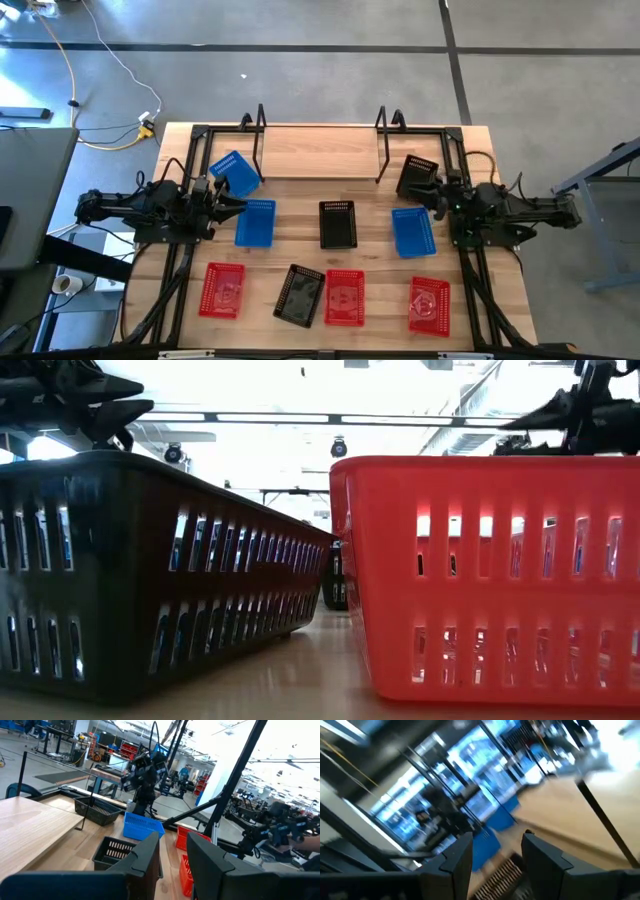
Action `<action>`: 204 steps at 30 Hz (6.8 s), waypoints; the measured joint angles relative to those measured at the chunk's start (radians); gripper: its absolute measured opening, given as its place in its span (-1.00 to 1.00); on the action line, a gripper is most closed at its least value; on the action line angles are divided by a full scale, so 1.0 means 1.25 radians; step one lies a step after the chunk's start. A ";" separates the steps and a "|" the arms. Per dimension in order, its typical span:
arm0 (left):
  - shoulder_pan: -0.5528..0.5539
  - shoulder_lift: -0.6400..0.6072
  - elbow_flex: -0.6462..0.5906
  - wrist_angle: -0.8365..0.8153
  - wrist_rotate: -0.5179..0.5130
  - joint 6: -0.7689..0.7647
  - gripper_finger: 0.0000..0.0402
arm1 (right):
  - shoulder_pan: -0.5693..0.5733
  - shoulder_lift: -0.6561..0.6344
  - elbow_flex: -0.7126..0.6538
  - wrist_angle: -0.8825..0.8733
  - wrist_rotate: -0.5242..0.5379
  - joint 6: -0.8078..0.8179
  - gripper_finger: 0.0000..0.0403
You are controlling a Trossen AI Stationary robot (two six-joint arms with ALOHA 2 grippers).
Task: Stack baskets on shelf by color
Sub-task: Put the middle black bin on the shelf
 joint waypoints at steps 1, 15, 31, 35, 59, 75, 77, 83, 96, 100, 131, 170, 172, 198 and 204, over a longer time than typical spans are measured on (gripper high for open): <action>0.000 0.000 0.000 0.000 0.000 0.000 -0.55 | 0.000 0.000 0.000 0.029 0.000 -0.007 -0.24; 0.000 0.000 0.000 0.000 0.000 0.000 -0.55 | 0.000 0.027 0.039 0.223 0.030 -0.086 -0.24; 0.000 0.000 0.000 0.000 0.000 -0.001 -0.55 | 0.000 0.440 0.407 -0.132 -0.089 -0.084 -0.24; 0.000 0.000 0.000 0.000 0.000 -0.001 -0.55 | 0.000 0.546 0.485 -0.183 -0.165 -0.093 -0.24; 0.000 0.000 0.000 0.000 0.000 -0.015 -0.55 | 0.154 1.012 0.654 -0.220 -0.182 -0.202 -0.24; 0.000 0.000 0.000 0.000 0.000 -0.035 -0.55 | 0.199 1.197 0.654 -0.137 -0.185 -0.255 -0.24; 0.000 0.000 0.000 0.000 0.000 -0.035 -0.55 | 0.199 1.214 0.654 -0.119 -0.185 -0.264 -0.24; 0.000 0.000 0.000 0.000 0.000 -0.035 -0.55 | 0.198 1.265 0.654 -0.071 -0.183 -0.305 -0.24; 0.000 0.000 0.000 0.000 0.000 -0.037 -0.55 | 0.194 1.340 0.655 -0.069 -0.149 -0.309 -0.24; 0.000 0.000 0.000 -0.001 0.000 -0.038 -0.55 | 0.183 1.350 0.655 -0.071 -0.157 -0.306 -0.24; 0.000 0.000 0.000 -0.007 0.000 -0.035 -0.55 | 0.102 1.365 0.655 -0.114 -0.273 -0.294 -0.96; 0.000 0.000 0.000 -0.006 0.000 -0.035 -0.55 | 0.137 1.341 1.026 -0.487 -0.130 -0.426 -1.00; 0.000 0.000 0.000 -0.006 0.000 -0.035 -0.55 | 0.132 1.317 1.027 -0.494 -0.112 -0.434 -1.00; 0.000 0.000 0.000 -0.005 -0.051 -0.036 -0.55 | -0.080 1.033 0.857 -0.500 -0.122 -0.723 -1.00; 0.000 0.000 0.000 -0.005 -0.051 -0.037 -0.55 | -0.141 1.033 0.784 -0.454 -0.165 -0.781 -1.00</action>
